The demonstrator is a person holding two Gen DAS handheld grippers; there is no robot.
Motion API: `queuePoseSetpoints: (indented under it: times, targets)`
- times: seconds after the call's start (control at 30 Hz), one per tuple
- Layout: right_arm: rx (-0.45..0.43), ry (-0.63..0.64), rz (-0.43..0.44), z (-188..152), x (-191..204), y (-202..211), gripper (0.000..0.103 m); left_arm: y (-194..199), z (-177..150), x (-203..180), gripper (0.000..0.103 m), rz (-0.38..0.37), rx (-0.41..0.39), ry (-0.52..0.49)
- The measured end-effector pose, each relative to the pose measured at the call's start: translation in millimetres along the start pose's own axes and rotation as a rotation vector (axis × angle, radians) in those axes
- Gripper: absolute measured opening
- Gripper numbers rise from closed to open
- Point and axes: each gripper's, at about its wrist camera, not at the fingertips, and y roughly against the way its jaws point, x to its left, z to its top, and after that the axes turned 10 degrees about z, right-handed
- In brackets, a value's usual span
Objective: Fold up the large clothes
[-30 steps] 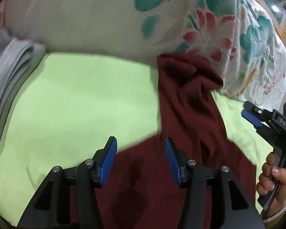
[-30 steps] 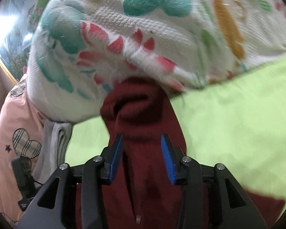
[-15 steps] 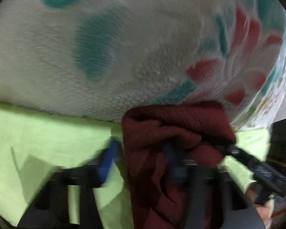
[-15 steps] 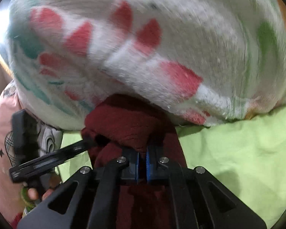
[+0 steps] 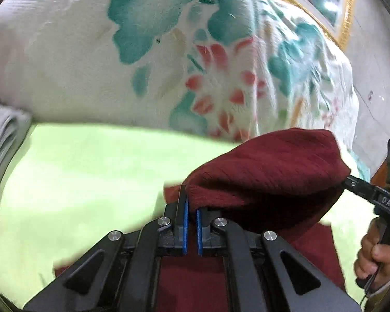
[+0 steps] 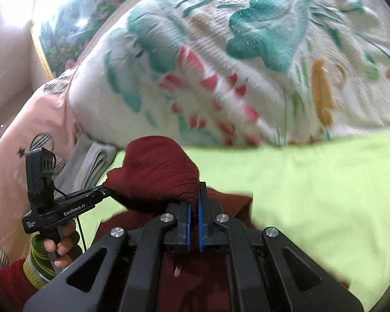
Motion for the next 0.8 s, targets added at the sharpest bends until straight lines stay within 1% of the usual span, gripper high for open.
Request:
queuePoseSetpoints:
  times: [0.07,0.13,0.17,0.23,0.33,0.4,0.5,0.57,0.6,0.63,0.67,0.7,0.73,0.77,0.8]
  targets:
    - [0.007,-0.015,-0.007,-31.0,4.9,18.1,0.004,12.9,-30.0,3.4,0.003,0.005,0.011,0.018]
    - [0.024,-0.023,-0.014,-62.3,8.3,30.5,0.004,21.6,-56.0,0.1,0.003,-0.016,0.039,0.050]
    - [0.039,-0.024,-0.025,-79.1,12.3,34.6,0.004,29.9,-74.1,0.5,0.003,-0.029,0.049,0.066]
    - [0.070,-0.046,-0.042,-107.9,19.1,39.4,0.004,41.3,-102.2,1.3,0.003,-0.036,0.069,0.085]
    - [0.094,-0.053,-0.071,-136.1,20.5,46.1,0.004,63.3,-145.6,6.2,0.003,-0.047,0.106,0.113]
    - [0.107,-0.058,-0.086,-151.8,22.7,49.6,0.004,73.6,-167.9,13.9,0.003,-0.056,0.118,0.141]
    - [0.128,-0.046,-0.106,-168.7,28.0,53.4,0.005,84.6,-187.2,19.5,0.003,-0.063,0.137,0.148]
    - [0.157,-0.042,-0.109,-175.5,28.5,52.7,0.006,86.8,-194.7,22.3,0.003,-0.074,0.172,0.139]
    - [0.172,-0.051,-0.104,-178.2,27.5,53.1,0.013,87.7,-200.1,24.5,0.003,-0.084,0.198,0.135]
    - [0.194,-0.067,-0.103,-180.8,25.6,54.9,0.018,90.1,-204.4,27.8,0.006,-0.092,0.214,0.135]
    - [0.199,-0.076,-0.106,-182.9,25.1,57.8,0.028,92.9,-207.3,31.3,0.009,-0.104,0.224,0.138]
    - [0.196,-0.083,-0.106,-183.7,24.2,62.7,0.035,96.3,-209.8,35.3,0.017,-0.117,0.234,0.146]
    - [0.183,-0.095,-0.100,-184.3,22.9,70.7,0.039,100.2,-211.1,40.5,0.029,-0.136,0.242,0.160]
    - [0.173,-0.105,-0.090,-185.3,22.5,76.4,0.045,104.6,-210.9,47.2,0.036,-0.161,0.250,0.189]
    - [0.158,-0.121,-0.080,-185.4,20.5,82.8,0.047,106.8,-208.0,50.2,0.045,-0.176,0.247,0.208]
